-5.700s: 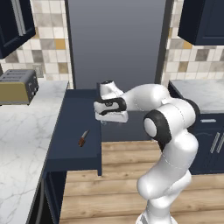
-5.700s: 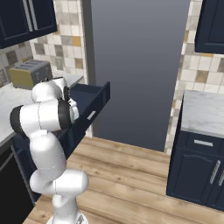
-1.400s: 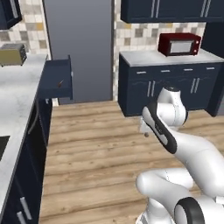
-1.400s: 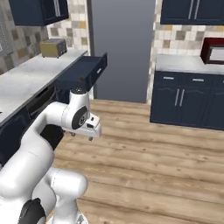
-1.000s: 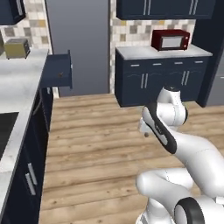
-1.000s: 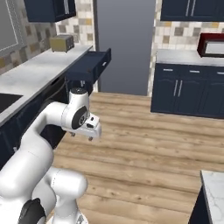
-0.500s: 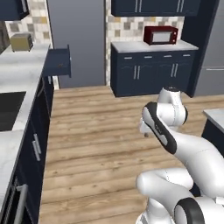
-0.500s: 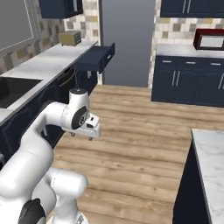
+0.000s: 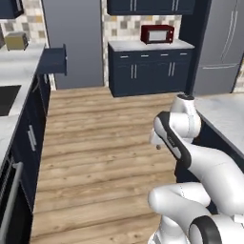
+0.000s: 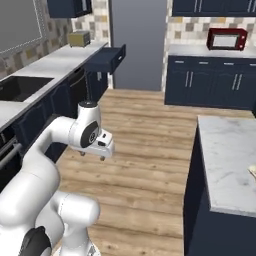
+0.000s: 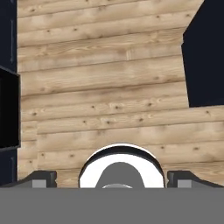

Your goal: Pick up the metallic utensils from the counter and place them in the open drawer. Make sure not to pick up any wooden utensils.

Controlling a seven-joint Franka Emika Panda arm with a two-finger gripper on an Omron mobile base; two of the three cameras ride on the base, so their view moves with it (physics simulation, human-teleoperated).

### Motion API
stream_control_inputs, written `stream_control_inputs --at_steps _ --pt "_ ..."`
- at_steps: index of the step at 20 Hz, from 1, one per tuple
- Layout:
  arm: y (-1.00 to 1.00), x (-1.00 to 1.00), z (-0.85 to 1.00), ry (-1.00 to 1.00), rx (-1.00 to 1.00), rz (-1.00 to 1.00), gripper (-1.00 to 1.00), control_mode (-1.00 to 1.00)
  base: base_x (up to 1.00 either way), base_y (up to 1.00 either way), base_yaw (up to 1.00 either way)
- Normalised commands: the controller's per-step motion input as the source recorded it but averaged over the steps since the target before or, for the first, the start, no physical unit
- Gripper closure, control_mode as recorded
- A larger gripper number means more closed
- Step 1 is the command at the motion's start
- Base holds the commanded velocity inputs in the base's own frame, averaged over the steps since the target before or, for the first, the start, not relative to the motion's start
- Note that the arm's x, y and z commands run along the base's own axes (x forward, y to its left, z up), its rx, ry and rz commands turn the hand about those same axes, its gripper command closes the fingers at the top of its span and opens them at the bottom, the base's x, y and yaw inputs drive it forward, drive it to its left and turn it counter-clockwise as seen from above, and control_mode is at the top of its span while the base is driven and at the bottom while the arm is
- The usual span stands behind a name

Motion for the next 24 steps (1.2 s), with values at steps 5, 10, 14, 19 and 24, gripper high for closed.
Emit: stream_control_inputs --at_steps 5,10,14,19,24 --pt "0.0 0.0 0.0 0.0 0.0 0.0 -1.0 1.0 -0.78 -0.79 -0.13" --pt "0.0 0.0 0.0 0.0 0.0 0.0 -1.0 1.0 -0.25 -0.81 -0.06" --pt "0.0 0.0 0.0 0.0 0.0 0.0 -1.0 1.0 -0.2 -0.68 -0.06" --pt "0.0 0.0 0.0 0.0 0.0 0.0 -1.0 1.0 -0.55 -0.26 -0.01" --pt "0.0 0.0 0.0 0.0 0.0 0.0 -1.0 1.0 -0.35 -0.17 0.0"
